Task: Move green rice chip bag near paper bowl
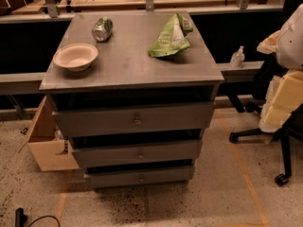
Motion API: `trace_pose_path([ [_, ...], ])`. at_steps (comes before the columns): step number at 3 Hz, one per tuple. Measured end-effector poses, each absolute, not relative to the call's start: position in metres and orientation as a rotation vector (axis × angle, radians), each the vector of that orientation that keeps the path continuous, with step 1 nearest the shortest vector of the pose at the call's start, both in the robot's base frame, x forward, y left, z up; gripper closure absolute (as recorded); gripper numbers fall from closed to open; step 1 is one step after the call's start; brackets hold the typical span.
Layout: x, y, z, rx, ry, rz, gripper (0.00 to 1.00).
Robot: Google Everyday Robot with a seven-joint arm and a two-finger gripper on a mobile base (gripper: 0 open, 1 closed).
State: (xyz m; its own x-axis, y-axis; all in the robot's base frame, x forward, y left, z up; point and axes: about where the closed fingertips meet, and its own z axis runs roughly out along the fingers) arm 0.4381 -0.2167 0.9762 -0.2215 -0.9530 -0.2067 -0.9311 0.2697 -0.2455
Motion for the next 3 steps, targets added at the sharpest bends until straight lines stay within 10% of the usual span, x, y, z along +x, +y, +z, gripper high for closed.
trace_pose_path([
  [3, 0.505, -0.236, 0.985, -1.393, 2.102, 0.025, 0.0],
])
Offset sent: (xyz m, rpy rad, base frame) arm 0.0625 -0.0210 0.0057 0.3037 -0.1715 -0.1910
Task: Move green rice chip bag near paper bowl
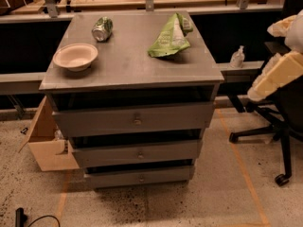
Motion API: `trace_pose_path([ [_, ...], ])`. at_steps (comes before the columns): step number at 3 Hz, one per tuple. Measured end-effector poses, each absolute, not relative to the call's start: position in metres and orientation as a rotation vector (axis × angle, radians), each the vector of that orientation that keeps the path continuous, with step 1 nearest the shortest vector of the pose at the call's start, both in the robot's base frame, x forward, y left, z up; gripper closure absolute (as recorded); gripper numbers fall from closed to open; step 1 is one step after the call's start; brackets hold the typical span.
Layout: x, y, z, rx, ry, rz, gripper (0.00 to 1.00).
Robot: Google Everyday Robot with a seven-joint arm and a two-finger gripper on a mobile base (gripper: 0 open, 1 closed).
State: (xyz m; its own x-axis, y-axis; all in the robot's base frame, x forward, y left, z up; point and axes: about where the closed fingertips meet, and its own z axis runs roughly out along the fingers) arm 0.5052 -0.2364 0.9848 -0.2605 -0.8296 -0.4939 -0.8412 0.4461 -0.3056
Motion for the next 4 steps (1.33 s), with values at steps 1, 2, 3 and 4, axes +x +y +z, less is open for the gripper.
trace_pose_path([
  [1, 0.6, -0.246, 1.001, -1.129, 1.92, 0.136, 0.0],
  [2, 0.677, -0.233, 0.992, -1.013, 1.912, 0.211, 0.0],
  [3, 0.752, -0.182, 0.956, -0.992, 2.004, 0.233, 0.0],
  [4, 0.751, -0.184, 0.955, -0.992, 2.005, 0.232, 0.0],
])
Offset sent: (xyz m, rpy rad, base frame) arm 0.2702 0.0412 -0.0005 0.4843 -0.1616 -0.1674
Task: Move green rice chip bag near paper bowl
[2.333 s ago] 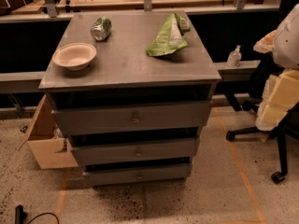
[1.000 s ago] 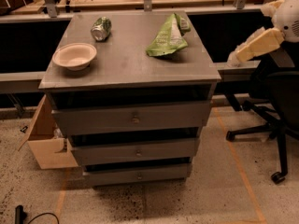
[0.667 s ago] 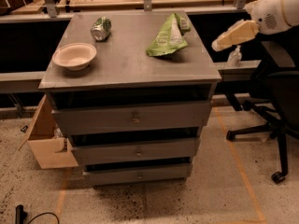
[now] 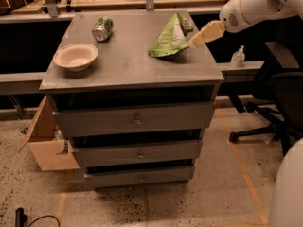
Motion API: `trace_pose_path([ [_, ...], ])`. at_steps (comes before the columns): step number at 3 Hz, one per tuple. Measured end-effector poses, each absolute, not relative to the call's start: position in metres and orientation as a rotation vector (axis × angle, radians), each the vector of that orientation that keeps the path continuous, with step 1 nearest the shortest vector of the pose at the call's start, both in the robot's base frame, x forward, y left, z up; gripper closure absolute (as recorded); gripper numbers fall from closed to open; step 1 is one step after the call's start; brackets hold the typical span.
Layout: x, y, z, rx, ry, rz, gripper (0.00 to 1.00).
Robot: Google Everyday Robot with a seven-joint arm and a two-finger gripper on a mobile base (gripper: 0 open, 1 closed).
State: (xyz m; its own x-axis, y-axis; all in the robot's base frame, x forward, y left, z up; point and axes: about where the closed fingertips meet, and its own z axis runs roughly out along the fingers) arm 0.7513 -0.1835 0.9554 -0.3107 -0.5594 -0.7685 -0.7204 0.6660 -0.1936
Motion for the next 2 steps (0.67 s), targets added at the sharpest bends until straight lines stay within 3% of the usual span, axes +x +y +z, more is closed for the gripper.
trace_pose_path([
  [2, 0.777, -0.148, 0.928, -0.862, 2.027, 0.253, 0.0],
])
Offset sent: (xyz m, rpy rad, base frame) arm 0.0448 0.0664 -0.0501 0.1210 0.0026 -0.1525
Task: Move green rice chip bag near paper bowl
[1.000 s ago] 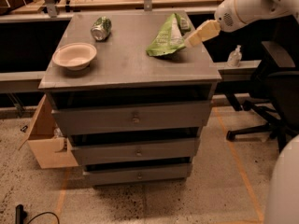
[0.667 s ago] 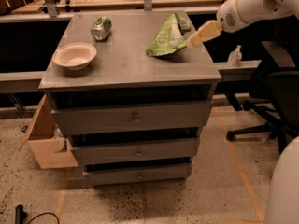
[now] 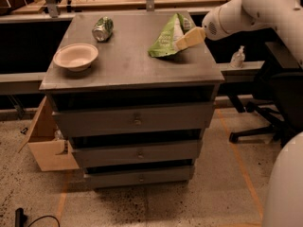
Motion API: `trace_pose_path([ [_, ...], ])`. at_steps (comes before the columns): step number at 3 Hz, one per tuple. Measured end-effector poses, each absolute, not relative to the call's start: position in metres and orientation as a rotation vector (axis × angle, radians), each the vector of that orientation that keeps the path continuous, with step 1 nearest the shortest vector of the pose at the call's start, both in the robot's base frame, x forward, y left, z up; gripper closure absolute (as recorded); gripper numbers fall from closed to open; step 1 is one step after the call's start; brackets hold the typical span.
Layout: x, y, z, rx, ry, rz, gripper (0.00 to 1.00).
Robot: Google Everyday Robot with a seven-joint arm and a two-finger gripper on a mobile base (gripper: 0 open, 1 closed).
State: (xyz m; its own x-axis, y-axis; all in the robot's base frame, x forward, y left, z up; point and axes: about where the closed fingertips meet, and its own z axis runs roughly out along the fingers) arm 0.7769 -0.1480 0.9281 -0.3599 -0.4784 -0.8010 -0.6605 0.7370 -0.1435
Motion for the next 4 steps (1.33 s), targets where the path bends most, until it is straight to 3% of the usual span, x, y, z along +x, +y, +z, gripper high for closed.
trace_pose_path([
  [1, 0.794, -0.123, 0.903, -0.837, 2.037, 0.302, 0.0],
  [2, 0.803, -0.104, 0.877, -0.831, 2.054, 0.367, 0.18],
  [4, 0.813, -0.081, 0.878, -0.864, 2.011, 0.397, 0.63],
])
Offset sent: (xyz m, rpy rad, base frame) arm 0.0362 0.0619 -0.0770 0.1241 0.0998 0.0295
